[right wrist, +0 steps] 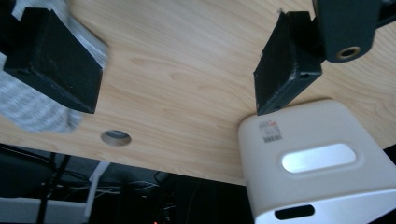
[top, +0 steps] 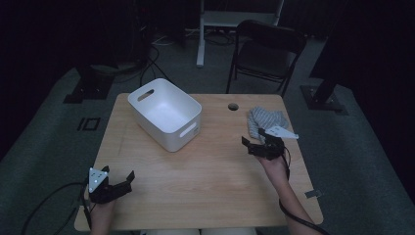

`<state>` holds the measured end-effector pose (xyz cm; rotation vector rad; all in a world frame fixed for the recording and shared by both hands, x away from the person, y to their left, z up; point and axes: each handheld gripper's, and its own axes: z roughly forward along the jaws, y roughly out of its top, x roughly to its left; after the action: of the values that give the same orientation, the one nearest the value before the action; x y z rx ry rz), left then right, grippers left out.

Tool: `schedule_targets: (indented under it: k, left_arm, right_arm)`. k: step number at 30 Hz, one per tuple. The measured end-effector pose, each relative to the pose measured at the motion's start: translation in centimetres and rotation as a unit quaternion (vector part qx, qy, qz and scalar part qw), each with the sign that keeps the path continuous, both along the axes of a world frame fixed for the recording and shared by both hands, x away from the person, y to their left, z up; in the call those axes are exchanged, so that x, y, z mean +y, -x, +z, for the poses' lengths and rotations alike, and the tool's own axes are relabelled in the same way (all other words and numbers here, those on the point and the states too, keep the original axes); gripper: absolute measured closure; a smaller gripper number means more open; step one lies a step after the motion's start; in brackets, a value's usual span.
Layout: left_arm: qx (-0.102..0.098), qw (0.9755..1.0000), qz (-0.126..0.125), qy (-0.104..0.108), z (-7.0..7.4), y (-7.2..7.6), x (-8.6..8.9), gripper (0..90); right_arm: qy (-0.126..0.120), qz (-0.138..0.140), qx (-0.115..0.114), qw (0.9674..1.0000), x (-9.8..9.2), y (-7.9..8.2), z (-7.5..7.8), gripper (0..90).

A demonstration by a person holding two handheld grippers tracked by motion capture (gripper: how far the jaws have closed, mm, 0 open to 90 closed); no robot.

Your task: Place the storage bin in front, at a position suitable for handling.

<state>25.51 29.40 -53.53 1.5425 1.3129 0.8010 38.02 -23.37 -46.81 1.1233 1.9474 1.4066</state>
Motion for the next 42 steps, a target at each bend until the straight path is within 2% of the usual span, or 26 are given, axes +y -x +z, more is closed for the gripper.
schedule_targets:
  k: [24,35,42]
  left_arm:
    - [-0.001,1.0000,-0.007,0.003,0.1,0.0,0.0,0.4]
    - [-0.004,1.0000,-0.008,0.004,0.2,0.1,0.1,0.4]
    - [-0.006,0.9999,-0.009,0.004,0.2,0.1,0.0,0.4]
  right_arm:
    - [-0.009,0.053,-0.009,0.9985,7.7,-4.0,2.8,15.1]
    - [-0.017,0.064,-0.006,0.9978,11.0,-6.1,3.9,15.1]
    - [-0.028,0.062,0.006,0.9977,12.7,-8.1,4.1,15.2]
